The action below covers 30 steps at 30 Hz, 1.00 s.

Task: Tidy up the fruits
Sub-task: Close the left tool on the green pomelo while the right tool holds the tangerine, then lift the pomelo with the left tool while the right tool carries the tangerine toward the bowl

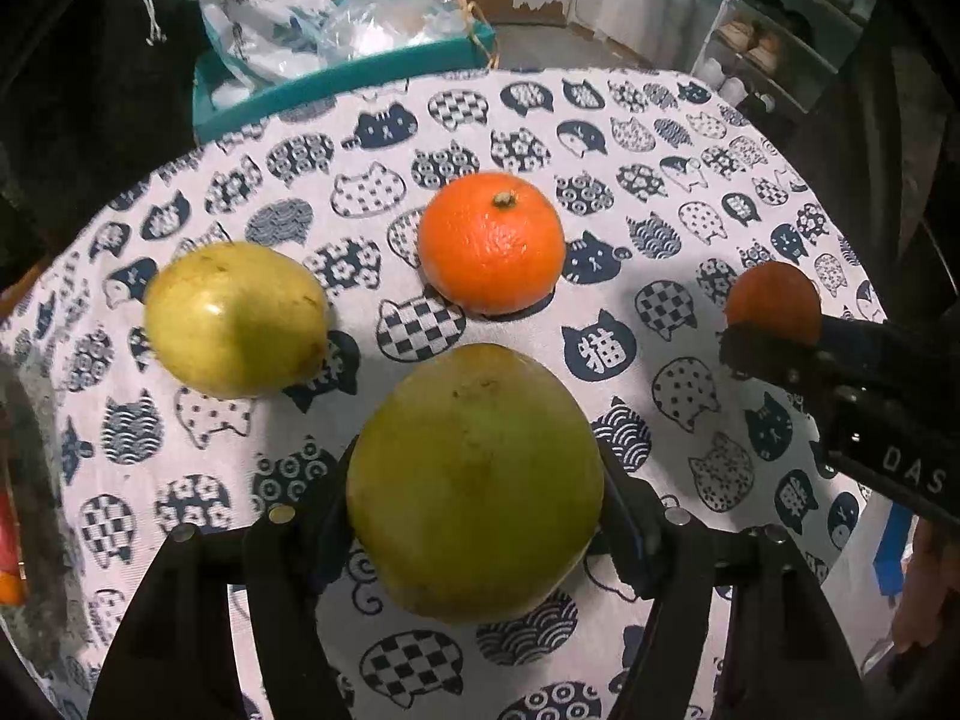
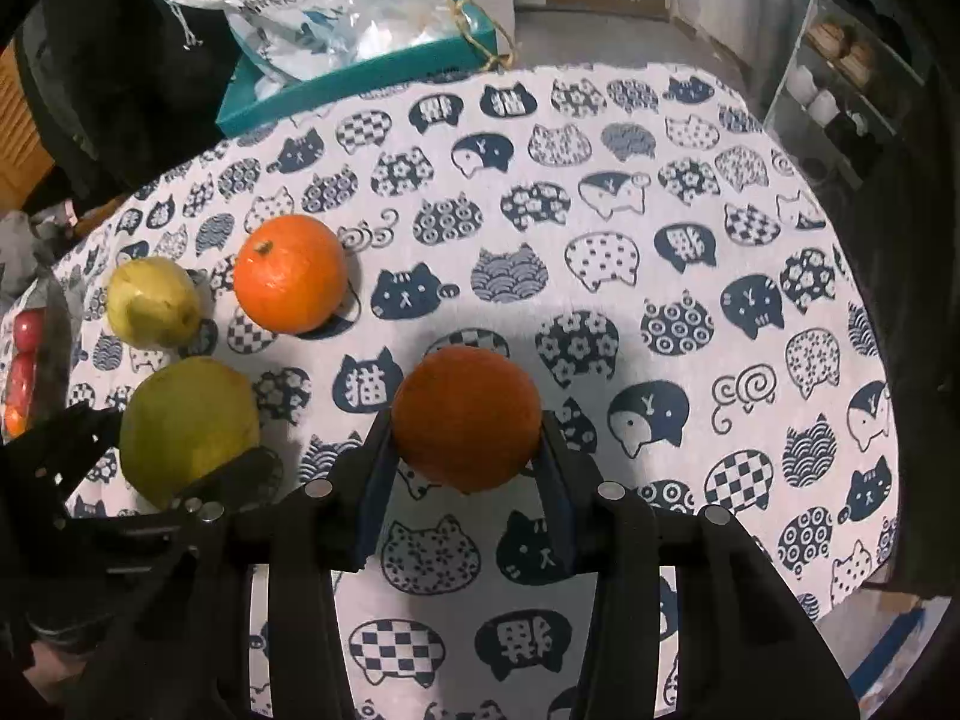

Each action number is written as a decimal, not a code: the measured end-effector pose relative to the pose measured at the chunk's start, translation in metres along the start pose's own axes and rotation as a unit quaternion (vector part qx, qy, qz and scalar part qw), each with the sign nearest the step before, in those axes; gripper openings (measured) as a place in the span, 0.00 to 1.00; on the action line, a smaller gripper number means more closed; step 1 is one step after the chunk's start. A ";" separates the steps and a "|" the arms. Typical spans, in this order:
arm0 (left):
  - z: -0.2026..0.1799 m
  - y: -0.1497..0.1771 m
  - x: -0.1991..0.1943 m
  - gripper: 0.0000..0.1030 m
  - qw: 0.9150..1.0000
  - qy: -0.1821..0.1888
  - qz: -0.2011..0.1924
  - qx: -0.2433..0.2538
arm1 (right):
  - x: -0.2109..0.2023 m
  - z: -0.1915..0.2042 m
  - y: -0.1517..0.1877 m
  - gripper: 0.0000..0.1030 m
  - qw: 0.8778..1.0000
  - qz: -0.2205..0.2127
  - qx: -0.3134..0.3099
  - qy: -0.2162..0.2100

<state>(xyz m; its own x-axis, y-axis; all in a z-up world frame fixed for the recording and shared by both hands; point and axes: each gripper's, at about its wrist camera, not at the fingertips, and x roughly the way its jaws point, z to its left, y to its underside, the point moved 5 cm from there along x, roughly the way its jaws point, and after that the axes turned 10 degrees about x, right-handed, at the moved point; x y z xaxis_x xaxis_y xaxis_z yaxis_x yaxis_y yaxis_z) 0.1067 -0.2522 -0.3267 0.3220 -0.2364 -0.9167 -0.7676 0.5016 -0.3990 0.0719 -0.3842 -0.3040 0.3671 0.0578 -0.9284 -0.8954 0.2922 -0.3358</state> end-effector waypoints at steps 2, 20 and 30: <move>0.002 0.000 -0.008 0.69 1.000 -0.002 -0.008 0.000 | -0.004 0.003 -0.002 0.42 1.000 -0.006 -0.003 -0.001; 0.032 -0.004 -0.102 0.69 0.995 -0.042 -0.090 -0.026 | -0.076 0.035 -0.020 0.42 0.995 -0.086 -0.032 -0.028; 0.045 -0.006 -0.159 0.69 0.987 -0.054 -0.143 -0.042 | -0.123 0.049 -0.026 0.42 0.990 -0.131 -0.050 -0.035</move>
<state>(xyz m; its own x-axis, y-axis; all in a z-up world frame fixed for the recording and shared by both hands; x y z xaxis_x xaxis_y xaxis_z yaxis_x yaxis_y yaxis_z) 0.0852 -0.1800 -0.1793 0.5853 -0.2664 -0.7658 -0.6792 0.3547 -0.6425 0.0622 -0.3519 -0.1731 0.6027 0.0607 -0.7957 -0.7870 0.2097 -0.5802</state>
